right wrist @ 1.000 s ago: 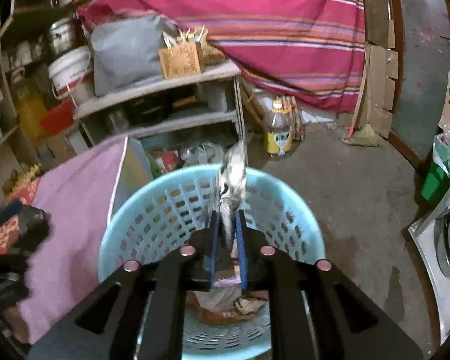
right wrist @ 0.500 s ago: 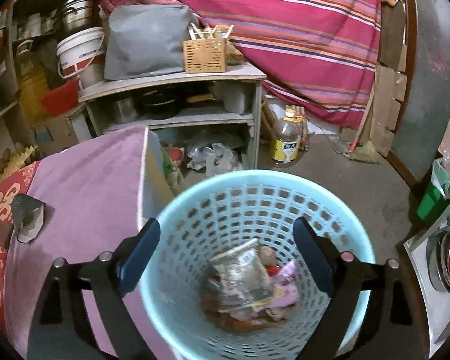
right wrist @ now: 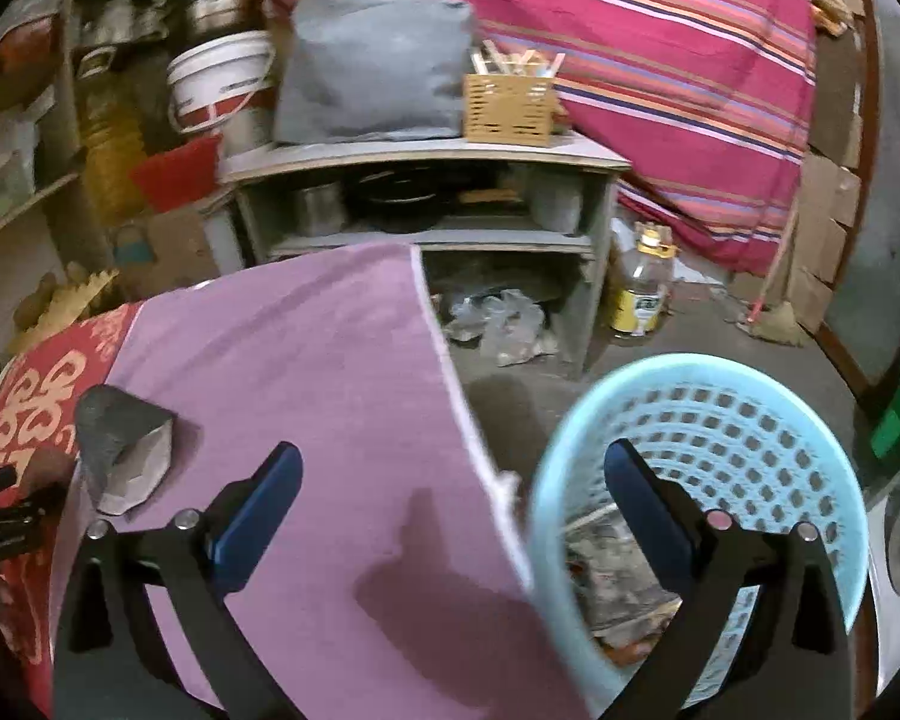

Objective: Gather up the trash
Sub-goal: 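Grasp the maroon scouring pad with the left tool, then grasp the black ribbed rubber pad with the right tool while the left tool holds the maroon pad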

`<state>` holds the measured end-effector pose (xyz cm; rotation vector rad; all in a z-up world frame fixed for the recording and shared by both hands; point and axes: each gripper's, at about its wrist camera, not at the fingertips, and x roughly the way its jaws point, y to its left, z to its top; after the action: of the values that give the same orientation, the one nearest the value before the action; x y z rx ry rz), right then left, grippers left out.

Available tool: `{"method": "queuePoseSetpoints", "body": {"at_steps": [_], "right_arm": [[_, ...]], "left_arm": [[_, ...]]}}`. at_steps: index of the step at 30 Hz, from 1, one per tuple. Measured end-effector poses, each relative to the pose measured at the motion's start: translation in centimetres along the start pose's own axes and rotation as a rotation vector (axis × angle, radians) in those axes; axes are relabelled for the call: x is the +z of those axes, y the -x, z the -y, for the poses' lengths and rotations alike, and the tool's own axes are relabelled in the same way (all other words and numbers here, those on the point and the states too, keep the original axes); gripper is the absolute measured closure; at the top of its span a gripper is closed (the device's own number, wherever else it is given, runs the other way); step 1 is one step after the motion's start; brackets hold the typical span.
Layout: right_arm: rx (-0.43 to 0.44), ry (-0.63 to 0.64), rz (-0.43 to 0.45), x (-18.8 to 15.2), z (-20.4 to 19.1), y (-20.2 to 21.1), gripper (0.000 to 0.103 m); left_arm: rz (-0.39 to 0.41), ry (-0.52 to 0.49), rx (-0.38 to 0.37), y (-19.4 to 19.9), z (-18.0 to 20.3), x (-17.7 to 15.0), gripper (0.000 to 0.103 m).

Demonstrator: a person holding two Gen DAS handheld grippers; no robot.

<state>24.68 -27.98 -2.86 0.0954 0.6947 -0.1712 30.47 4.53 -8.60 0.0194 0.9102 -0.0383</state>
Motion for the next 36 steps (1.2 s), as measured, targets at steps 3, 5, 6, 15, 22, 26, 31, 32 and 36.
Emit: {"method": "queuePoseSetpoints", "body": {"at_steps": [3,5,6,15,22,26,31,32,36], "right_arm": [[0.026,0.008,-0.014,-0.1,-1.6,-0.4,0.004],[0.044,0.014,-0.024,-0.3,-2.8,-0.7,0.005],[0.049,0.017,-0.026,-0.4,-3.1,-0.7,0.005],[0.141,0.061,-0.028,-1.3,-8.7,-1.0,0.005],[0.206,0.129,-0.049,-2.0,-14.1,-1.6,0.005],[0.223,0.151,-0.051,-2.1,-17.0,-2.0,0.005],[0.179,0.187,-0.071,-1.6,-19.5,-3.5,0.005],[0.165,0.187,-0.08,-1.5,-19.7,-3.9,0.005],[0.157,0.176,-0.104,-1.4,-19.9,-5.1,0.005]], "left_arm": [[-0.015,-0.002,-0.043,-0.3,-0.1,-0.1,0.019],[-0.005,-0.003,-0.043,-0.1,0.0,-0.2,0.019],[0.007,-0.003,-0.041,0.1,0.0,-0.3,0.019],[0.153,0.002,-0.014,5.2,-1.4,0.1,0.019],[0.207,0.036,0.038,7.8,-5.2,-0.6,0.019],[0.208,0.055,0.054,7.9,-7.1,-1.1,0.019],[0.19,0.086,0.057,7.7,-9.0,-1.5,0.019],[0.19,0.091,0.056,7.7,-9.2,-1.5,0.019],[0.197,0.103,0.046,7.9,-9.5,-1.5,0.019]]}}
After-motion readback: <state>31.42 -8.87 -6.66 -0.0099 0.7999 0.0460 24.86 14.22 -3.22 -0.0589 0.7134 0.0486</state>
